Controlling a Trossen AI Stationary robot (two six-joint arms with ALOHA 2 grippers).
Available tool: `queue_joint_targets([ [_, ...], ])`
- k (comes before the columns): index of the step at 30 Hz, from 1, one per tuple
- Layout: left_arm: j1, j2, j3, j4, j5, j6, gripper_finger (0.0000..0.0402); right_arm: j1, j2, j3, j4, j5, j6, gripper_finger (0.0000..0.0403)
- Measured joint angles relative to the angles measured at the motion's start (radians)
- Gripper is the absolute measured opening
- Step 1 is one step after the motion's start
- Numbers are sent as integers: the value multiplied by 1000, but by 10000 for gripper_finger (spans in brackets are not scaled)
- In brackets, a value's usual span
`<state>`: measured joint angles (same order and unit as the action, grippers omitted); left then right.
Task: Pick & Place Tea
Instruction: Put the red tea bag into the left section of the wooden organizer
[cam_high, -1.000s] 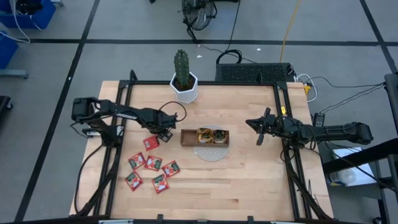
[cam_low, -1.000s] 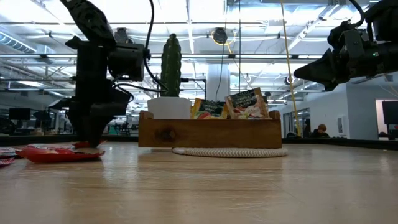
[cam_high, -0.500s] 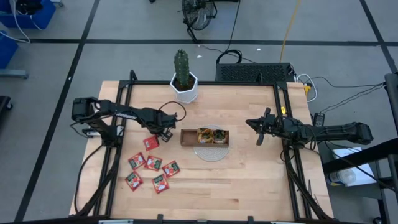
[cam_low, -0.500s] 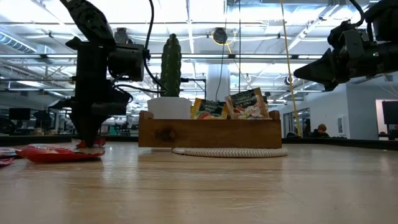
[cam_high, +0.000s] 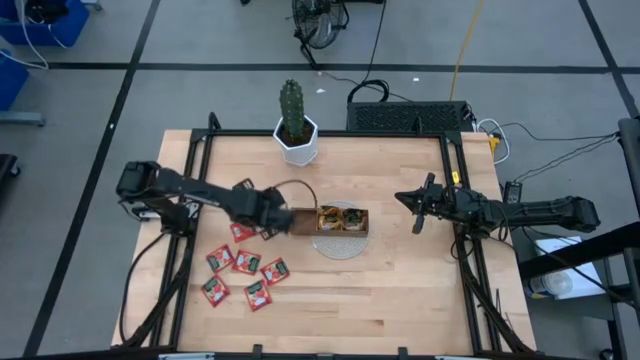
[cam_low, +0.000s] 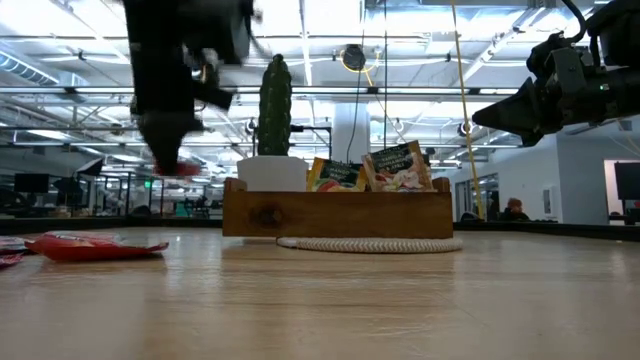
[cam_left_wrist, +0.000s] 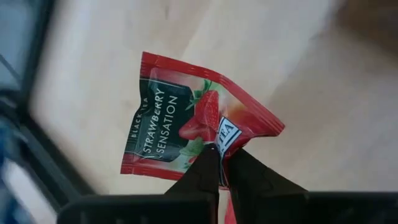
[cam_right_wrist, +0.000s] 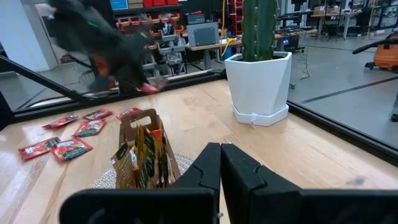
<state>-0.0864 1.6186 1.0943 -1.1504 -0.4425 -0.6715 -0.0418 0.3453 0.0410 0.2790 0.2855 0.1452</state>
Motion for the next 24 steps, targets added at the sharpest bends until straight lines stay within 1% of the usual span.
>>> queue_joint_targets([
  [2,-65,0,54,3,-79,34,16,0,0,0,0,0,0,0],
  [5,-152,5,120,57,-200,90,16,0,0,0,0,0,0,0],
  [9,-220,55,177,150,-299,191,16,0,0,0,0,0,0,0],
  [13,-227,157,206,256,-345,315,16,0,0,0,0,0,0,0],
  [16,-226,241,217,294,-377,383,16,0,0,0,0,0,0,0],
  [19,-226,308,236,294,-411,402,16,0,0,0,0,0,0,0],
  [24,-214,358,254,294,-415,401,16,0,0,0,0,0,0,0],
])
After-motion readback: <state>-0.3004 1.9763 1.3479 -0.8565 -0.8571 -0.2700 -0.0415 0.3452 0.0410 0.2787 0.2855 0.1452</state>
